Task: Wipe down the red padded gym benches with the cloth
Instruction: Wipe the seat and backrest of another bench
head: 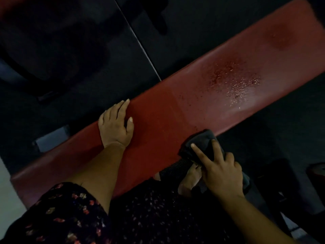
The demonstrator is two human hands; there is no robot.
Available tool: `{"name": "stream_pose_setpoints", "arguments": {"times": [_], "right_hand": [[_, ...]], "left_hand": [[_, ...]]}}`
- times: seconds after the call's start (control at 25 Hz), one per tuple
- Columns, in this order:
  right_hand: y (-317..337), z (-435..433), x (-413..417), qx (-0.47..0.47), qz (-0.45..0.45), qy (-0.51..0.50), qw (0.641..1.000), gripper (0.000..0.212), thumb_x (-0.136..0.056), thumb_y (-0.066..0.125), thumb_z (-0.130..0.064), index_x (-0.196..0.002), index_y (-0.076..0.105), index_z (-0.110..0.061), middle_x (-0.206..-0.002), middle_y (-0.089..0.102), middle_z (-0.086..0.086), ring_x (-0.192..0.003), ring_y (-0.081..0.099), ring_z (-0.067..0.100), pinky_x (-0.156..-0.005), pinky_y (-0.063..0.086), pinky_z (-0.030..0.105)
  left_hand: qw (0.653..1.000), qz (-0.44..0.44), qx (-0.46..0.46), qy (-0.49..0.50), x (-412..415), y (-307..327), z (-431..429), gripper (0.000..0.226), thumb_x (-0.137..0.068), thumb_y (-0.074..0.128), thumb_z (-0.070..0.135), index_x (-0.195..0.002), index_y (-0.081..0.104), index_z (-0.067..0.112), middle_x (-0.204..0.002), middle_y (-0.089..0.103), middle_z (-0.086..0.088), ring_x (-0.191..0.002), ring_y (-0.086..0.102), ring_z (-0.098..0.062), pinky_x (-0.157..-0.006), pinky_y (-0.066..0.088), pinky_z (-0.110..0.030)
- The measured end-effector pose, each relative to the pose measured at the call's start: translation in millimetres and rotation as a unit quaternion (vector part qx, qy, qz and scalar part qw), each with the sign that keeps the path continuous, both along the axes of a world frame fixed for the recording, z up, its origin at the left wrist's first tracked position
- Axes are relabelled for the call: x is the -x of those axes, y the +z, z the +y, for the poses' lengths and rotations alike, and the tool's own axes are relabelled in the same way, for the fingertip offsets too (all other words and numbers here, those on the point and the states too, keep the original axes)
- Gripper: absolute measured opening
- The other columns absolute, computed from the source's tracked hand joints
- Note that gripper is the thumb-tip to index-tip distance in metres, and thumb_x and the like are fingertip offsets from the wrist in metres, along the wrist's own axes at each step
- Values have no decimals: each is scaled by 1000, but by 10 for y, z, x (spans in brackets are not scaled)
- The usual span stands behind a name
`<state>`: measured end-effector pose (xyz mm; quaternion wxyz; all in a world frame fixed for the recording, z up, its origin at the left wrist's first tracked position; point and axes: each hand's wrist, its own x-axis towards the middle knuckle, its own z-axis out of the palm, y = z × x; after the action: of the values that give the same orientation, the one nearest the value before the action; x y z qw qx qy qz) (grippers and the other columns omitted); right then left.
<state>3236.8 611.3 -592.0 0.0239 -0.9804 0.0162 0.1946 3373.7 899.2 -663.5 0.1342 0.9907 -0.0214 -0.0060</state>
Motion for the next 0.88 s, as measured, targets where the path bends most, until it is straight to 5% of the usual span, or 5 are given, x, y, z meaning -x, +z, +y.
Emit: {"name": "stream_pose_setpoints", "arguments": {"times": [0.24,0.44,0.56,0.68,0.88], "right_hand": [[117,236,-1149,13,34,-19,999,72,-95,50,-30,-150,10,-51,-154,14,9,-109,44,36,-75,48,42],[82,467,-1875,5,-9,20,1000,58,-99,42,-31,-150,19,-48,-156,14,9,-118,39,39,-83,45,48],[39,610,-2212,18,-12,13,1000,59,-99,46,-29,-150,21,-47,-156,14,9,-118,40,41,-84,45,49],[13,667,-2277,-23,13,-102,994,70,-95,53,-26,-151,16,-46,-157,10,8,-115,42,41,-83,47,48],[-18,292,-1507,-25,-30,-124,991,84,-90,59,-19,-151,8,-47,-156,13,10,-104,46,39,-70,48,44]], "left_hand": [[1000,17,-1,-2,-24,20,-23,57,-95,31,43,-146,44,22,-142,52,-5,-126,47,-29,-110,28,-49],[1000,21,-17,-10,-19,-10,-10,57,-93,34,42,-145,45,21,-140,53,-5,-126,48,-28,-109,29,-48],[999,19,-22,-17,-29,-24,-17,57,-93,35,41,-146,42,22,-145,48,-5,-130,45,-28,-108,29,-48],[998,0,-37,-49,6,-62,21,55,-96,34,40,-150,35,28,-157,29,-7,-145,27,-30,-109,30,-54],[988,-54,-38,-137,-2,-112,77,50,-100,37,38,-149,34,26,-156,23,-8,-146,21,-33,-116,22,-57]]}}
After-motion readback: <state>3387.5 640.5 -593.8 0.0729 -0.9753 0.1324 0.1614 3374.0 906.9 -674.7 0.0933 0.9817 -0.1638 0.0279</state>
